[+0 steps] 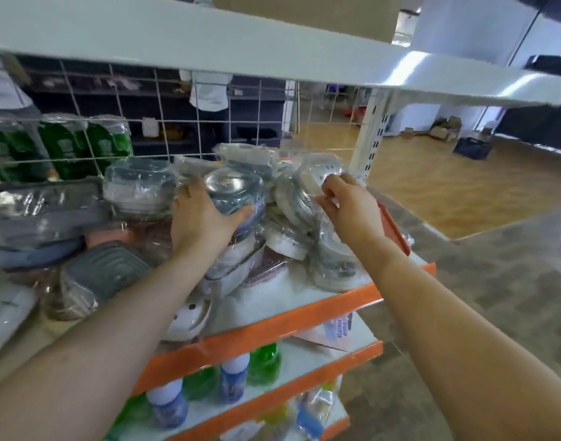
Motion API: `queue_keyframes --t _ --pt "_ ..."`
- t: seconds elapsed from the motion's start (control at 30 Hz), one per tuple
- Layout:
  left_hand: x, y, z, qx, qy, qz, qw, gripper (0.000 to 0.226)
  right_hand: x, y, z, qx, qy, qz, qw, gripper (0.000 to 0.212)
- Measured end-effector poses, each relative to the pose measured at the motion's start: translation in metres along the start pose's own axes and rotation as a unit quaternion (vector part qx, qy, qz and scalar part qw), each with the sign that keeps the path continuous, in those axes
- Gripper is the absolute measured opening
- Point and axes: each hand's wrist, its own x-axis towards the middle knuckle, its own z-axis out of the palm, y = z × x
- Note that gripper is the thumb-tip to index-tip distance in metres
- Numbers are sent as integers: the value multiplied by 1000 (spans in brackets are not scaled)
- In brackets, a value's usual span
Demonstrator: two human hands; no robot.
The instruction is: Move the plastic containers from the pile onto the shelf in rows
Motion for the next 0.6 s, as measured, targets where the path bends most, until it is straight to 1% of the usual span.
queue_keyframes --t 0.13,0.23,0.4,0.5,0.53,0.6 --pt "4 7 9 6 16 -13 1000 101 16 6 12 36 7 -24 999 9" --pt "5 9 15 13 24 -17 999 98 29 10 21 45 4 -27 999 10" --pt "9 4 18 -6 32 -16 999 102 56 16 33 70 6 27 997 14" --pt "11 3 19 -7 31 -19 999 104 71 20 41 119 32 65 990 19" --pt "11 3 19 -5 31 -20 999 103 76 21 43 129 31 77 988 22" --pt "12 3 20 -8 30 -23 999 103 85 24 47 128 -4 84 988 28"
